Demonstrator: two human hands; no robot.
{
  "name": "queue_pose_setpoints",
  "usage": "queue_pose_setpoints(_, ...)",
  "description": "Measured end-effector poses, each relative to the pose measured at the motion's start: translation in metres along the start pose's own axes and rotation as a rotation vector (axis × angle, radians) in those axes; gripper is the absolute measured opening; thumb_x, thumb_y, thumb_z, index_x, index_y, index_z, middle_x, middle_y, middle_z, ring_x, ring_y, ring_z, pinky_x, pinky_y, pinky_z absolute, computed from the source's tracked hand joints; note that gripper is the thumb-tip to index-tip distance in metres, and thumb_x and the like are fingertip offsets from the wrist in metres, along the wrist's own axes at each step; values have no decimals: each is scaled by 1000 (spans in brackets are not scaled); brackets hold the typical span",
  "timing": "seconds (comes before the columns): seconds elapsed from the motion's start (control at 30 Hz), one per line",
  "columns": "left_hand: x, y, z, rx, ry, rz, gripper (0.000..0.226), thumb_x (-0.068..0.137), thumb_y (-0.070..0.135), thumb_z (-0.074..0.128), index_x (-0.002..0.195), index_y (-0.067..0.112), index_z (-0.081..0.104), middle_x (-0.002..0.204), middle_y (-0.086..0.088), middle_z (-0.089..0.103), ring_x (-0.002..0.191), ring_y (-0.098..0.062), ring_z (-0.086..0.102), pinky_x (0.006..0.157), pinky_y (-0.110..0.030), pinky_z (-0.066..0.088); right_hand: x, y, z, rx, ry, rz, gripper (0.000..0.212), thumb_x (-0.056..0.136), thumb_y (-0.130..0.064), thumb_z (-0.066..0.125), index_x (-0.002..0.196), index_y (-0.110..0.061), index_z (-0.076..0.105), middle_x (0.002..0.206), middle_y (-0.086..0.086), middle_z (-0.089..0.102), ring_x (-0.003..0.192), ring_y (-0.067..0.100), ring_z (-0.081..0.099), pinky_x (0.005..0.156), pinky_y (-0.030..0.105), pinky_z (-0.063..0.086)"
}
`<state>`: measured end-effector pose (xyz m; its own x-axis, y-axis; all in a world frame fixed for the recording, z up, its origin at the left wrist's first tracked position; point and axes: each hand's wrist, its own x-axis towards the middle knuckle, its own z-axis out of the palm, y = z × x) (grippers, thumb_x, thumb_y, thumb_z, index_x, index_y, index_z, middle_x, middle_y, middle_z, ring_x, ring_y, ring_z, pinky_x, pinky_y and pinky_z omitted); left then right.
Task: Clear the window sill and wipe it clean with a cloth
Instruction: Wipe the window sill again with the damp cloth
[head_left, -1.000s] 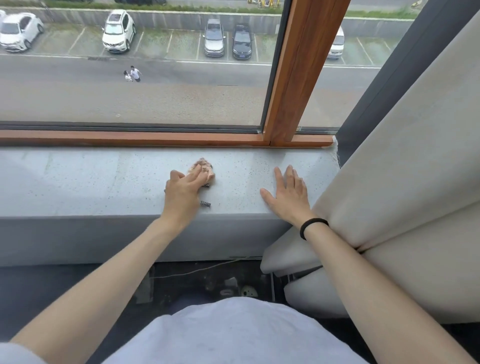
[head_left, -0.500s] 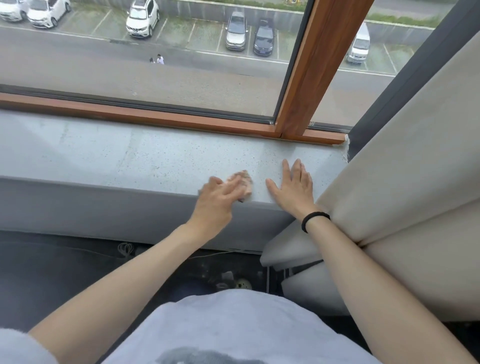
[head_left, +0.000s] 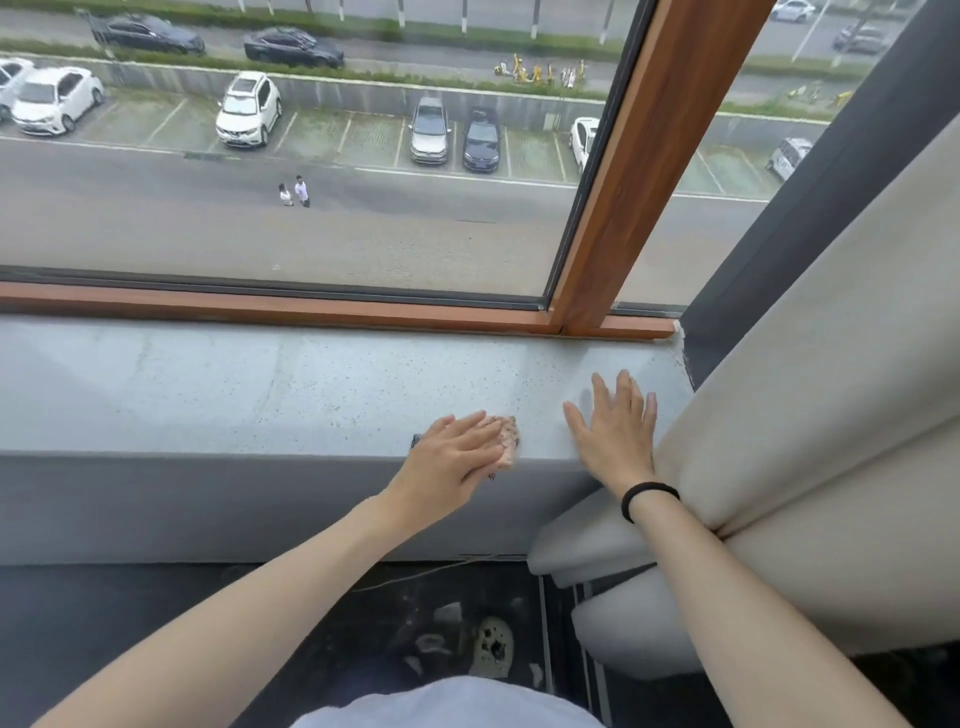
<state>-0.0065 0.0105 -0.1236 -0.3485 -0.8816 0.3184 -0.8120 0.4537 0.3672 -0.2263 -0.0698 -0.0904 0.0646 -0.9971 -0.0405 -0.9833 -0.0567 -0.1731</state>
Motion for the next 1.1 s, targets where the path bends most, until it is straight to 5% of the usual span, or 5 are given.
queue_pose_setpoints(0.13,15,-8,0,-65,-124,247,20,94,22,52,103,25,69,136,7,54,130,-22,46,102,-38,42,-23,15,-8,104,242,142,40,96,-21,44,131,-3,46,140,20,35,129,35,29,108,38,22)
queue_pose_setpoints(0.4,26,0,8,17,-178,448,56,64,-17,62,108,17,70,137,2,52,128,-26,48,100,-41,46,-74,59,-1,-56,385,216,10,74,0,58,82,-3,61,83,16,58,81,34,50,79,38,38)
queue_pose_setpoints(0.67,79,58,52,49,-174,540,56,73,-7,38,113,16,68,137,0,53,127,-29,49,97,-37,48,-106,94,-21,-42,330,454,25,78,-2,51,101,-2,62,103,17,57,95,35,49,93,43,39)
queue_pose_setpoints(0.97,123,138,91,420,-206,603,51,69,2,70,119,-3,61,130,-18,56,113,-38,57,89,-42,52,-128,125,-30,-84,265,447,25,77,-4,55,100,-3,64,101,17,58,92,36,53,88,44,43)
queue_pose_setpoints(1.1,122,160,105,511,-248,543,54,78,9,64,130,-2,52,138,-19,48,121,-40,49,94,-45,47,-127,127,-27,-115,269,416,17,72,-2,59,88,-3,65,92,17,58,84,36,54,80,43,45)
